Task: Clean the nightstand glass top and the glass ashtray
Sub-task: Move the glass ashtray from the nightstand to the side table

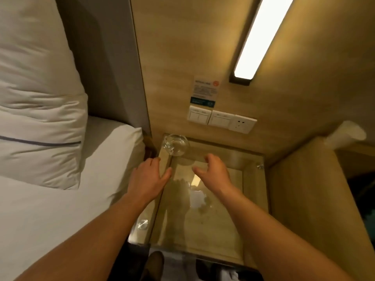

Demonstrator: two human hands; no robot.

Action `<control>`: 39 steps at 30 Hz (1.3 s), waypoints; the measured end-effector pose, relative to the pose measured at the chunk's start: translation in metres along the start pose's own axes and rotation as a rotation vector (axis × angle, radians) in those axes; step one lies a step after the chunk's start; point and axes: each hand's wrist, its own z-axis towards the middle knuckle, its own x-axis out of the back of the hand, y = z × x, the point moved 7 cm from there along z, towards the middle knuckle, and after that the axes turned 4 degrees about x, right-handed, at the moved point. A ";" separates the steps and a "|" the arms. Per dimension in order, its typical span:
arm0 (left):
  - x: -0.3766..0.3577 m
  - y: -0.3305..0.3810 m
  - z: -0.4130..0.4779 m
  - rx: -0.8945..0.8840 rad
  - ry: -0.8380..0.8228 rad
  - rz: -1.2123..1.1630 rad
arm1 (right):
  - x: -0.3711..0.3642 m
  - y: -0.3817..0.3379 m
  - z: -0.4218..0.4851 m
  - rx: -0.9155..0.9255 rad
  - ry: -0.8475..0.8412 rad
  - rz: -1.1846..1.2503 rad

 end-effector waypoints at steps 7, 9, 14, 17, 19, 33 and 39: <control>-0.033 -0.032 0.090 -0.002 -0.084 -0.053 | -0.057 0.002 0.092 -0.097 -0.043 0.050; -0.041 -0.033 0.112 -0.022 -0.090 -0.031 | -0.067 0.006 0.111 -0.109 -0.042 0.054; -0.059 -0.025 0.152 -0.066 -0.112 -0.014 | -0.089 0.012 0.147 -0.103 -0.071 0.013; -0.071 -0.023 0.169 -0.060 -0.139 -0.016 | -0.100 0.015 0.159 -0.108 -0.090 0.019; -0.079 -0.023 0.175 -0.055 -0.172 -0.021 | -0.106 0.017 0.163 -0.121 -0.076 0.034; -0.103 -0.032 0.199 -0.014 -0.249 -0.198 | -0.124 0.030 0.168 -0.267 0.053 0.158; -0.101 -0.025 0.189 -0.043 -0.201 -0.217 | -0.115 0.025 0.154 -0.256 0.093 0.173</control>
